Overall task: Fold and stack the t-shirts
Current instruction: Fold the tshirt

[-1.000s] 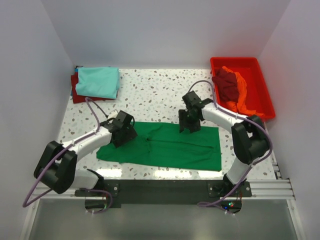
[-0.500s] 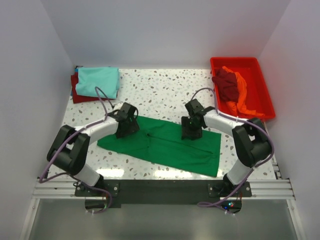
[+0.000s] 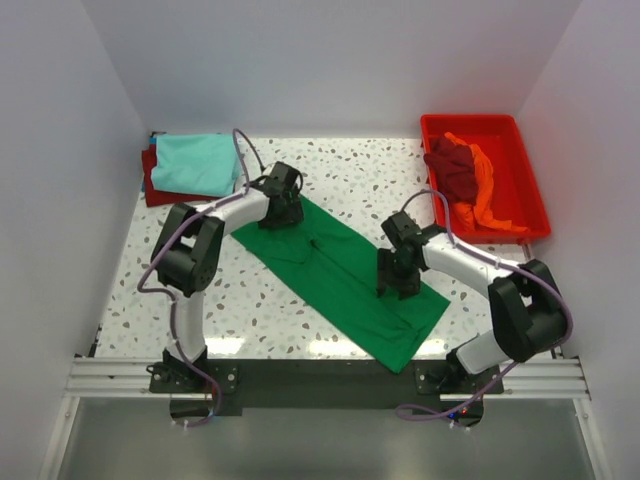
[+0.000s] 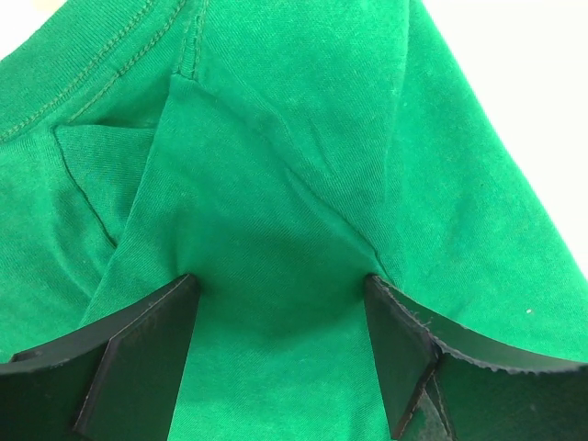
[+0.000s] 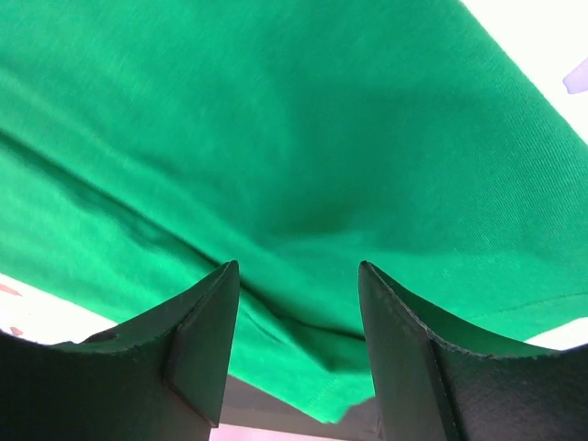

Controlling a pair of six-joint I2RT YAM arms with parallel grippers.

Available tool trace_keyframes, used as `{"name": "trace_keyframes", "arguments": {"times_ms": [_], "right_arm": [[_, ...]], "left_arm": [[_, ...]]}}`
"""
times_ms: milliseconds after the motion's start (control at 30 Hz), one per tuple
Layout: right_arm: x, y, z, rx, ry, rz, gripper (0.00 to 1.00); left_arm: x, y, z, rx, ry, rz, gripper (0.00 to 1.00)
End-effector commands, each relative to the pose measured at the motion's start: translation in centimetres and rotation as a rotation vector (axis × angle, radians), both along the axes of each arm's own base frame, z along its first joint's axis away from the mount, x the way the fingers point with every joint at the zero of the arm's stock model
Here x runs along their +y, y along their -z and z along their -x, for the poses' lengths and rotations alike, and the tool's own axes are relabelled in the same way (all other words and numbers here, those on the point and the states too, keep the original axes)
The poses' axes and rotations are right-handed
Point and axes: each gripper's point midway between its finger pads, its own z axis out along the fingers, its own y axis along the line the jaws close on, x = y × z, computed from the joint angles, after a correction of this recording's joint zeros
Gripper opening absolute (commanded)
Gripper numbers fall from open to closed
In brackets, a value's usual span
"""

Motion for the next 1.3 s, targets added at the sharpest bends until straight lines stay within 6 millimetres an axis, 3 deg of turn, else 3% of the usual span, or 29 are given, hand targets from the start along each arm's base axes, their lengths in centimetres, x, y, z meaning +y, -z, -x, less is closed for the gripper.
{"name": "trace_keyframes", "arguments": {"times_ms": [0,133,267,300,500,567,600,633,733,833,933,1267], "right_arm": [[-0.5,-1.4,0.2,-0.030,0.019,0.006,0.59],[0.0,-3.7,-1.0,-0.088,-0.022,-0.011,0.59],[0.6,-6.3,-2.3,-0.165,-0.086,-0.042,0.60],[0.9,-6.6,-2.5,-0.174,-0.111,-0.056,0.61],[1.9,-4.7,-3.1,-0.164,-0.132,-0.085,0.61],[2.3,-4.0,-3.0,-0.169,-0.126,-0.111,0.61],[2.4,-3.8,-3.0,-0.170,-0.124,-0.118,0.61],[2.3,-3.2,-2.6,-0.158,-0.122,-0.121,0.61],[2.6,-2.3,-2.4,-0.145,-0.114,-0.142,0.61],[2.1,-2.0,-2.4,-0.152,-0.097,-0.111,0.61],[1.3,-1.5,-2.3,-0.150,-0.091,-0.074,0.61],[1.3,0.5,-0.8,-0.091,-0.082,-0.083,0.61]], "left_arm": [[-2.5,2.8,-0.4,0.054,0.121,0.062,0.77],[-5.2,1.0,-2.6,-0.016,0.211,0.120,0.77],[-7.6,-3.8,-4.8,-0.134,0.249,0.193,0.78],[-8.0,-5.8,-5.1,-0.172,0.254,0.219,0.78],[-8.1,-12.8,-4.7,-0.276,0.212,0.302,0.78],[-7.8,-13.4,-3.7,-0.277,0.188,0.332,0.79],[-7.5,-15.1,-3.1,-0.308,0.182,0.356,0.79],[-7.5,-15.3,-2.5,-0.309,0.157,0.388,0.80],[-7.7,-13.6,-0.5,-0.265,0.156,0.449,0.82],[-8.1,-10.0,1.7,-0.128,0.166,0.486,0.83],[-8.3,-8.1,2.7,-0.095,0.160,0.511,0.83],[-6.6,-0.9,4.8,0.074,0.103,0.448,0.85]]}}
